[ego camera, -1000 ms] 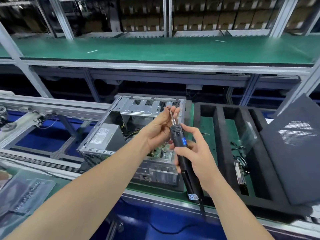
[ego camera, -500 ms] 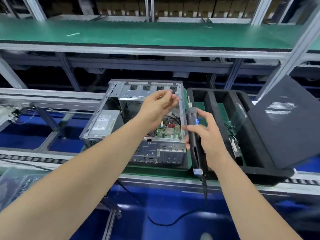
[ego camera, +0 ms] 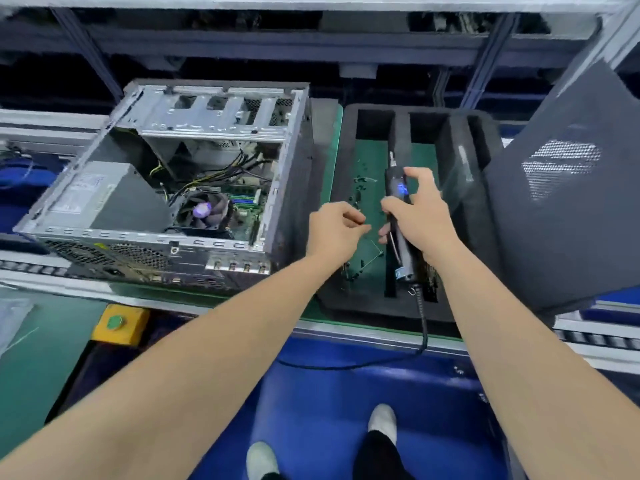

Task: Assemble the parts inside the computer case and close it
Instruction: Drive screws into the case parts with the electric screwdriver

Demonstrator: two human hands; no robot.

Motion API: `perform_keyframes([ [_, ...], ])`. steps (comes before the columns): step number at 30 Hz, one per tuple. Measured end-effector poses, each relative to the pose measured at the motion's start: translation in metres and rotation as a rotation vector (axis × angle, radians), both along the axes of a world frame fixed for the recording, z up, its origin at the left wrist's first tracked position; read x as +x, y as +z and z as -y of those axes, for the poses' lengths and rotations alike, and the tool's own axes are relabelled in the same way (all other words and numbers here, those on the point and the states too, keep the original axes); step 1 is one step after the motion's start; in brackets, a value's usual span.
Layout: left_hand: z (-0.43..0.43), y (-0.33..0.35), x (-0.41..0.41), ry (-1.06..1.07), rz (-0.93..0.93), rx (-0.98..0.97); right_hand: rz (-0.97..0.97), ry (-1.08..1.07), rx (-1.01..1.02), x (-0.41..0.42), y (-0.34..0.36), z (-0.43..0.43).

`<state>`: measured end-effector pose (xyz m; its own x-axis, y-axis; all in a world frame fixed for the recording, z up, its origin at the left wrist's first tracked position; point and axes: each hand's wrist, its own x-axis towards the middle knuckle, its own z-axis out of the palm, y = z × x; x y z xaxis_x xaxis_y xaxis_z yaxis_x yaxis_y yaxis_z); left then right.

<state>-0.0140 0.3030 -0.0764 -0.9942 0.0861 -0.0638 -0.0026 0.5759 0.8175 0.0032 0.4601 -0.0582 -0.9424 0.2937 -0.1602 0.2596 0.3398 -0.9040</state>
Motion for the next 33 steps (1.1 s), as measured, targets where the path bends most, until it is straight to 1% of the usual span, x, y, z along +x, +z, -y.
perform_keyframes([
  [2, -0.007, -0.016, -0.005, -0.022, 0.0, -0.162, 0.02, 0.062, 0.009, -0.006, -0.009, -0.012],
  [4, -0.01, -0.027, -0.011, -0.075, 0.005, -0.303, 0.037, 0.115, -0.026, -0.012, -0.019, -0.021],
  [6, -0.007, -0.034, -0.019, -0.175, 0.028, -0.366, 0.043, 0.162, -0.093, -0.017, -0.026, -0.027],
  [7, -0.003, -0.036, -0.022, -0.204, 0.023, -0.349, 0.044, 0.177, -0.102, -0.019, -0.03, -0.03],
  [8, 0.001, -0.039, -0.024, -0.186, 0.008, -0.29, 0.046, 0.189, -0.101, -0.022, -0.034, -0.032],
  [11, 0.015, -0.05, -0.019, 0.032, -0.038, -0.064, 0.047, 0.211, -0.105, -0.029, -0.043, -0.034],
  [15, 0.013, -0.064, -0.017, 0.115, -0.067, 0.07, 0.066, 0.195, -0.07, -0.039, -0.05, -0.029],
  [19, 0.009, -0.065, -0.023, 0.123, -0.054, 0.097, 0.067, 0.092, 0.023, -0.042, -0.054, -0.021],
  [21, 0.01, -0.065, -0.024, 0.119, -0.037, 0.1, 0.046, 0.071, 0.035, -0.042, -0.054, -0.019],
  [25, 0.012, -0.067, -0.024, 0.108, -0.029, 0.127, -0.005, 0.074, 0.064, -0.04, -0.054, -0.019],
  [29, 0.012, -0.071, -0.025, 0.104, -0.031, 0.154, -0.055, 0.113, 0.148, -0.038, -0.057, -0.018],
  [33, 0.013, -0.074, -0.027, 0.108, -0.029, 0.19, -0.056, 0.16, 0.248, -0.039, -0.063, -0.015],
])
